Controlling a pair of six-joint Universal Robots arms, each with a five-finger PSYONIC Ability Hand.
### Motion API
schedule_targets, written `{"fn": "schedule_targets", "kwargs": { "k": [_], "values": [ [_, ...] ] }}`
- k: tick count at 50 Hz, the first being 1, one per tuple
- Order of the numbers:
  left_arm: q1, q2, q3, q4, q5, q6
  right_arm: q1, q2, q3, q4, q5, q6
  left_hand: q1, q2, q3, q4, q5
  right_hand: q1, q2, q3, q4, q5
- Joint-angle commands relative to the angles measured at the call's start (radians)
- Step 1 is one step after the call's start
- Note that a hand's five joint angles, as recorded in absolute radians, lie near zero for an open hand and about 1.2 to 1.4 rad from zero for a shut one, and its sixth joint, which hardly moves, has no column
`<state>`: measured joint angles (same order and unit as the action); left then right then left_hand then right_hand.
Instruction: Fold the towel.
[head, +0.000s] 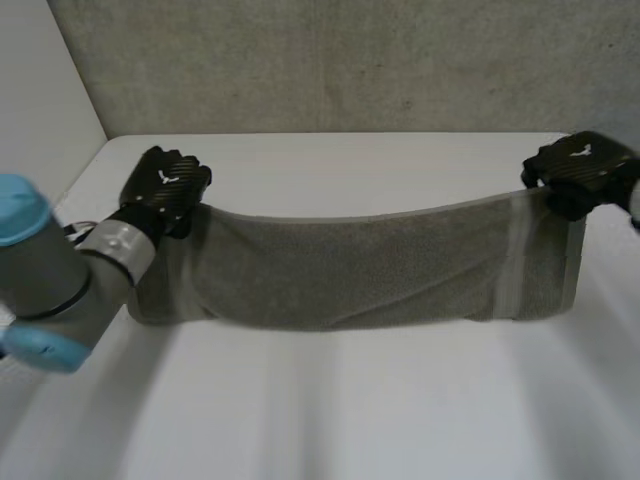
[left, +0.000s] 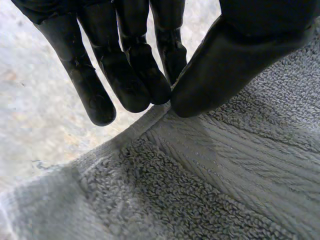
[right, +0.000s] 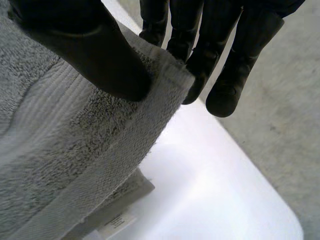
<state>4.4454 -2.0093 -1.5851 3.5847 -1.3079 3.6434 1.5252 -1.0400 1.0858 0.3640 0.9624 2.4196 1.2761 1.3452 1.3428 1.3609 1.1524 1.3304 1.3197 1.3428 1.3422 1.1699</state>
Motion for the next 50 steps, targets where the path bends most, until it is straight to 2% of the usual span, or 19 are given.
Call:
{"fn": "schedule_targets", "kwargs": {
  "k": [1,6,7,8,9,11,15,21,23,26,28,29,31,32,34,42,50],
  "values": [
    [-0.015,-0.290,0.301,-0.023,-0.001,0.012,0.090,0.247,-0.205,-0.007,0.110,-0.002,0.120,0.051,0.054,0.035,0.069,0.066,0.077,0.053,0.054,0.052],
    [-0.023,-0.403,0.430,-0.061,-0.004,0.073,0.110,0.360,-0.317,-0.013,0.134,0.001,0.077,0.008,0.010,-0.008,0.026,0.066,0.077,0.053,0.054,0.052],
    [-0.023,-0.432,0.466,-0.082,-0.013,0.102,0.121,0.397,-0.360,-0.013,0.153,0.001,-0.447,-0.516,-0.513,-0.531,-0.498,-0.448,-0.437,-0.460,-0.459,-0.462],
    [-0.023,-0.433,0.467,-0.083,-0.013,0.103,0.121,0.397,-0.360,-0.013,0.153,0.001,-0.452,-0.521,-0.519,-0.537,-0.503,-0.453,-0.442,-0.465,-0.464,-0.467],
    [-0.024,-0.456,0.496,-0.105,-0.020,0.130,0.131,0.429,-0.401,-0.011,0.173,0.001,-1.102,-1.171,-1.168,-1.186,-1.152,-1.139,-1.128,-1.151,-1.150,-1.153],
    [-0.028,-0.471,0.517,-0.125,-0.039,0.157,0.138,0.457,-0.444,-0.008,0.202,0.001,-1.049,-1.118,-1.116,-1.134,-1.100,-1.156,-1.145,-1.168,-1.168,-1.170],
    [-0.037,-0.470,0.544,-0.150,-0.105,0.198,0.139,0.472,-0.518,0.004,0.257,0.013,-1.102,-1.171,-1.168,-1.186,-1.152,-1.156,-1.145,-1.168,-1.168,-1.170],
    [-0.048,-0.414,0.521,-0.156,-0.134,0.195,0.141,0.413,-0.484,0.006,0.259,0.027,-1.102,-1.171,-1.168,-1.186,-1.152,-1.156,-1.145,-1.168,-1.168,-1.170],
    [-0.046,-0.349,0.457,-0.162,-0.136,0.193,0.138,0.318,-0.394,0.010,0.245,0.045,-1.102,-1.171,-1.168,-1.186,-1.152,-1.156,-1.145,-1.168,-1.168,-1.170],
    [-0.041,-0.309,0.412,-0.164,-0.134,0.190,0.133,0.258,-0.330,0.009,0.236,0.049,-1.102,-1.171,-1.168,-1.186,-1.152,-1.156,-1.145,-1.168,-1.168,-1.170],
    [-0.031,-0.215,0.309,-0.164,-0.128,0.188,0.128,0.140,-0.194,0.000,0.214,0.046,-1.098,-1.167,-1.165,-1.183,-1.149,-1.156,-1.145,-1.168,-1.168,-1.170],
    [-0.031,-0.215,0.309,-0.164,-0.128,0.188,0.128,0.140,-0.193,0.000,0.214,0.046,-1.098,-1.167,-1.164,-1.183,-1.149,-1.156,-1.145,-1.168,-1.168,-1.170],
    [-0.025,-0.133,0.194,-0.161,-0.119,0.187,0.124,0.033,-0.053,-0.007,0.188,0.038,-1.089,-1.158,-1.156,-1.174,-1.140,-1.156,-1.145,-1.168,-1.168,-1.170],
    [-0.024,-0.132,0.194,-0.161,-0.119,0.187,0.124,0.032,-0.052,-0.007,0.188,0.038,-1.089,-1.158,-1.156,-1.174,-1.140,-1.156,-1.145,-1.168,-1.168,-1.170],
    [-0.014,-0.059,0.087,-0.158,-0.116,0.185,0.121,-0.047,0.072,-0.016,0.174,0.036,-1.089,-1.158,-1.156,-1.174,-1.140,-1.156,-1.145,-1.168,-1.168,-1.170],
    [0.005,0.046,-0.102,-0.149,-0.083,0.181,0.067,-0.123,0.325,-0.085,0.176,0.001,-1.086,-1.155,-1.153,-1.171,-1.137,-1.156,-1.145,-1.168,-1.168,-1.170],
    [0.014,0.098,-0.170,-0.146,-0.080,0.172,0.013,-0.120,0.486,-0.200,0.179,-0.054,-1.086,-1.155,-1.153,-1.171,-1.137,-1.156,-1.145,-1.168,-1.168,-1.170]
  ]
}}
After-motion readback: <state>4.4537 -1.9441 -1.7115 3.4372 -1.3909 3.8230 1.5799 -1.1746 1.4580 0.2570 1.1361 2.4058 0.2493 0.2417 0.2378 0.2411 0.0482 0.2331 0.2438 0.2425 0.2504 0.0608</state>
